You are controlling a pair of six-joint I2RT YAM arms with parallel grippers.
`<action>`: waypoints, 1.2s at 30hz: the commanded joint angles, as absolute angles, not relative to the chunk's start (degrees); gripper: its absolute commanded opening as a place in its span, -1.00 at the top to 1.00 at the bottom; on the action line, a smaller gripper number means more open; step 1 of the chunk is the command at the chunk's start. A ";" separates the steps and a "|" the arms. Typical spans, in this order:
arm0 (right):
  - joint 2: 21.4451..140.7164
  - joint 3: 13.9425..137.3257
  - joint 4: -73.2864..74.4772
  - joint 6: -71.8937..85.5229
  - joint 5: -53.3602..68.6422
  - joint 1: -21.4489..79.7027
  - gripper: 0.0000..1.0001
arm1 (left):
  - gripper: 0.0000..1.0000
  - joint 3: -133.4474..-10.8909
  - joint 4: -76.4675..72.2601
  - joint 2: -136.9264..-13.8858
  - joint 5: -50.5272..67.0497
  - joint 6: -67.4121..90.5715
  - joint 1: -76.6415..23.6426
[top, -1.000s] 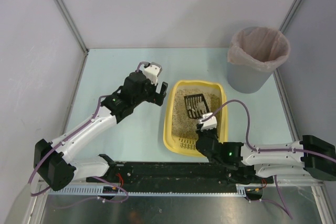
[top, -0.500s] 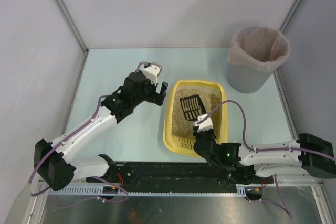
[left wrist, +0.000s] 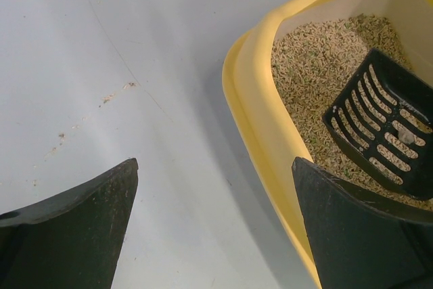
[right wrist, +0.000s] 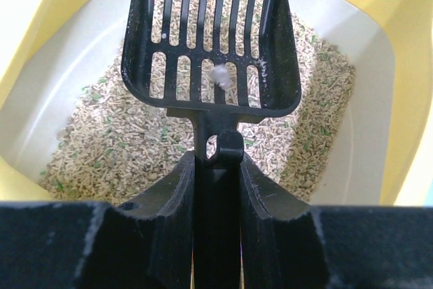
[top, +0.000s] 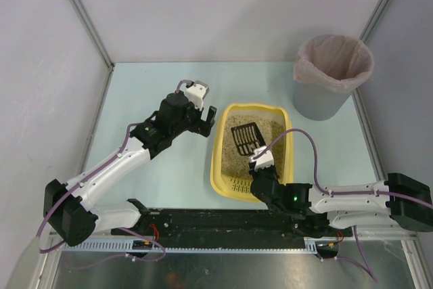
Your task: Clean the litter box
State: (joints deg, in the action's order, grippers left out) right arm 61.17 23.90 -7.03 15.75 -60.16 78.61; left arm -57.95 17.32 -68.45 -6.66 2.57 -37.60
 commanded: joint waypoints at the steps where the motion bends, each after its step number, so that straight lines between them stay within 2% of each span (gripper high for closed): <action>1: 58.37 28.03 -0.19 18.10 -57.50 75.86 1.00 | -0.99 -57.83 16.26 -66.27 -6.06 2.28 -37.18; 4: 53.90 28.92 4.74 18.72 -51.16 73.48 1.00 | -0.99 -57.66 16.35 -66.01 -6.24 2.55 -37.18; 8: 50.89 31.72 15.00 22.76 -52.12 73.39 1.00 | -0.99 -57.66 16.35 -65.74 -5.97 2.55 -37.27; 23: 52.91 55.88 38.92 18.99 -35.69 59.43 1.00 | -0.99 -57.66 16.26 -66.27 -6.33 2.20 -37.18; 29: 55.19 65.02 42.18 15.47 -27.61 53.36 1.00 | -0.99 -57.66 16.26 -66.18 -6.24 2.20 -37.18; 36: 58.09 71.00 41.14 9.76 -17.06 38.79 1.00 | -0.99 -57.57 16.26 -65.92 -5.62 2.29 -37.18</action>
